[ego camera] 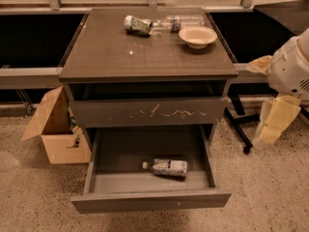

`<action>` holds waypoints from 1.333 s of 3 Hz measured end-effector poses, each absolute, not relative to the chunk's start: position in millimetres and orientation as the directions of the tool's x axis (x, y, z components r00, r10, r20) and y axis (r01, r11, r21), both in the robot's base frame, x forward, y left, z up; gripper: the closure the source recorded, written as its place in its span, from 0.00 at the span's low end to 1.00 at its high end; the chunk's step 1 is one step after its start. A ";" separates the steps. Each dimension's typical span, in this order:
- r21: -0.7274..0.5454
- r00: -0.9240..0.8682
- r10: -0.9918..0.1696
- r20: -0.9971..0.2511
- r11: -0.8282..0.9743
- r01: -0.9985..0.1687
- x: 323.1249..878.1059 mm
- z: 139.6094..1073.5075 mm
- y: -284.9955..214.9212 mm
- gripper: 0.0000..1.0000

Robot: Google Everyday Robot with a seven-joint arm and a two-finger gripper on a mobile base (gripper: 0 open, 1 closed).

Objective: Pick blue plastic bottle from middle drawer and place on counter

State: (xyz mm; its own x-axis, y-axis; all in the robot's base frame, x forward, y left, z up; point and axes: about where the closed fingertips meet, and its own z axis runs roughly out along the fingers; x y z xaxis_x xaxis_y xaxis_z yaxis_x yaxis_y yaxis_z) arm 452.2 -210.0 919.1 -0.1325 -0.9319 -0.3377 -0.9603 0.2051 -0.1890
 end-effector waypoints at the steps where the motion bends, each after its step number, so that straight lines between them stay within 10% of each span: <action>1: -0.138 -0.105 -0.909 -0.404 0.173 -0.975 460.0 883.1 -204.7 0.00; 4: -0.038 -0.135 -0.886 -0.443 0.170 -0.985 472.4 795.3 -170.8 0.00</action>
Offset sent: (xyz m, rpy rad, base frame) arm 0.0061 0.0039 -0.0291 0.0625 0.0298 0.0351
